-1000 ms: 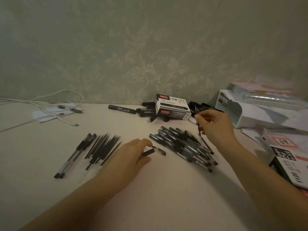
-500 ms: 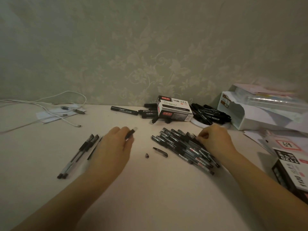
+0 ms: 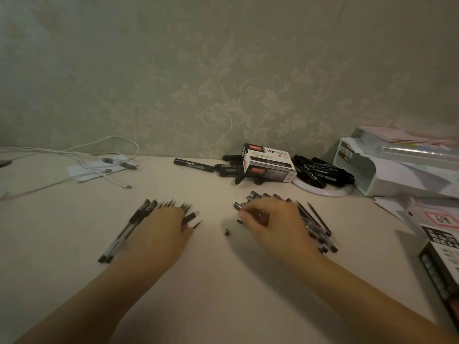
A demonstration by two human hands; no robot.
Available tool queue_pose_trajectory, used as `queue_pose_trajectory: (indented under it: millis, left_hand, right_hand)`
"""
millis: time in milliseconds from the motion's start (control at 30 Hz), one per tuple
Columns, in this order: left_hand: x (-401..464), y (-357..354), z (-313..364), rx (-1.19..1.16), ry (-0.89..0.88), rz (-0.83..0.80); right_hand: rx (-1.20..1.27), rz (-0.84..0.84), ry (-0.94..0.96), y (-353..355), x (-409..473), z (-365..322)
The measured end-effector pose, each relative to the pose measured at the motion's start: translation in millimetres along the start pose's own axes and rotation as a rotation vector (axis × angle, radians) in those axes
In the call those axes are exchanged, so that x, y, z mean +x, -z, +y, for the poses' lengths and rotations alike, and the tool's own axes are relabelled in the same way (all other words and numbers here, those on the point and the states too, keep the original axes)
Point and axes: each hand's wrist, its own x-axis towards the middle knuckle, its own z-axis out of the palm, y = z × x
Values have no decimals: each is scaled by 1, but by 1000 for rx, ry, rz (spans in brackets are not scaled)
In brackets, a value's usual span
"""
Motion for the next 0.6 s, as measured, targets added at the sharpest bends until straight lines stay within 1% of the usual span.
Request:
queue_pose_trajectory:
  millis: [67,100,167,233,300,367,433,467,600]
  left_hand:
    - [-1,0,4,-21,-15,7]
    - [-1,0,6,-101,-34,19]
    - [-3,1,12,-363,-84,32]
    - [-5,1,20,-591,-138,10]
    - [-9,-3,27,-692,-189,-35]
    - [-11,-7,29,-730,-205,-48]
    - [-11,-10,27,-753,-213,-63]
    - [-12,-11,26,-756,-219,-80]
    - [-12,-12,23,-737,-238,-154]
  right_hand:
    - [141,-69,-78,-7,-6,-5]
    - [257,-108,-146,-9,-9,-7]
    - [491,-175,-271,-11,-12,-12]
    - [687,-223,-342,-13,-12,-14]
    - [846,-237,-377,-13,-12,-13]
    - [910,-232,-421,-14,-13,-10]
    - [940,-186,-480,-15,-13,-7]
    - [962,-126,-502,-14,-10,-4]
    - [950,206,-514,0,5,5]
